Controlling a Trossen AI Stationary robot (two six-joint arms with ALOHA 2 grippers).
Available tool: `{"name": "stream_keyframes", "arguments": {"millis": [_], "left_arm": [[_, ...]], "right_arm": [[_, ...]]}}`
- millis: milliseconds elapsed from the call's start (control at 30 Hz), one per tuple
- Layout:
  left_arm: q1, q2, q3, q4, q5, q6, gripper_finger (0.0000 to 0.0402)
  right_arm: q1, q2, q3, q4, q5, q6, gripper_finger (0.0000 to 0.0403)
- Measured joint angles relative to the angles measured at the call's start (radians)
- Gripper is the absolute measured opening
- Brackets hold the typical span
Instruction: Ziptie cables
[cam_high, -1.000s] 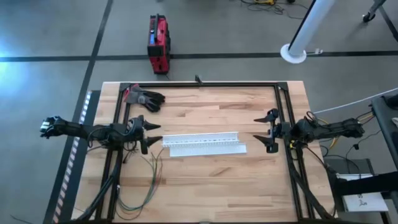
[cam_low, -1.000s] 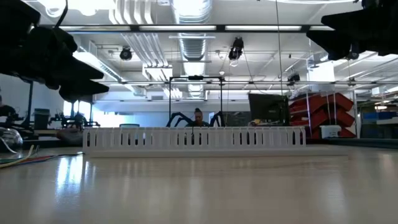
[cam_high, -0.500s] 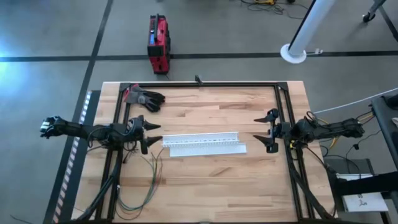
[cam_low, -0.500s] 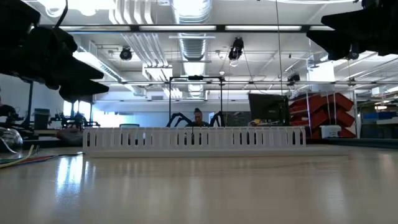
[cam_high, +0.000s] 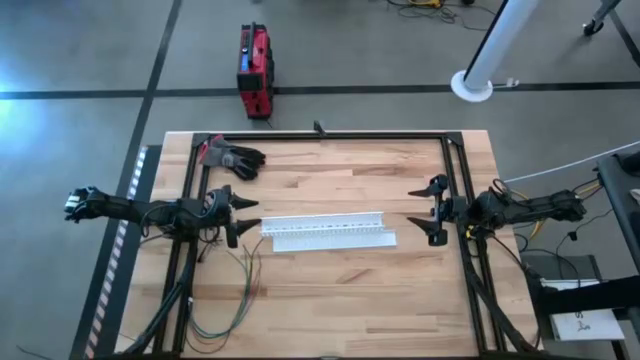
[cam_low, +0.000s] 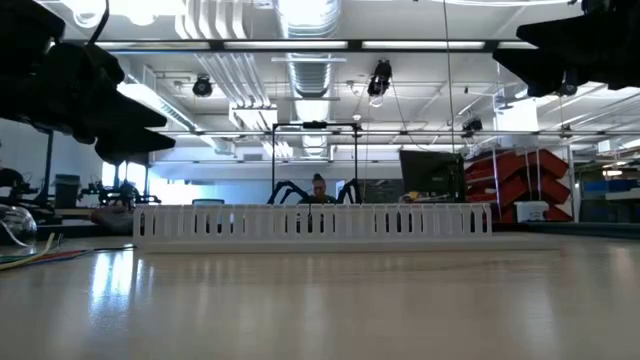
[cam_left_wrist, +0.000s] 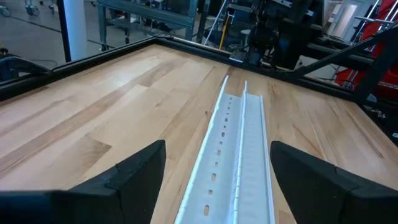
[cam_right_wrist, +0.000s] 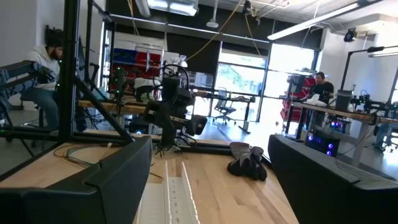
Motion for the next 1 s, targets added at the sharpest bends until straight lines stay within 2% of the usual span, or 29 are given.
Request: {"name": "stream_keyframes", "arguments": {"millis": [900,933,1000], "left_arm": [[0.0,0.0,0.0,0.0,0.0,0.0,0.0274],[0.0,0.0,0.0,0.0,0.0,0.0,0.0274],[0.0,0.0,0.0,0.0,0.0,0.0,0.0275]], "right_arm": [[0.0,0.0,0.0,0.004,0.0,0.002,0.0309],[0.0,0.0,0.0,0.009,-0.001,0.024,0.0309],[0.0,0.0,0.0,0.012,-0.026,0.184,0.0309]]}}
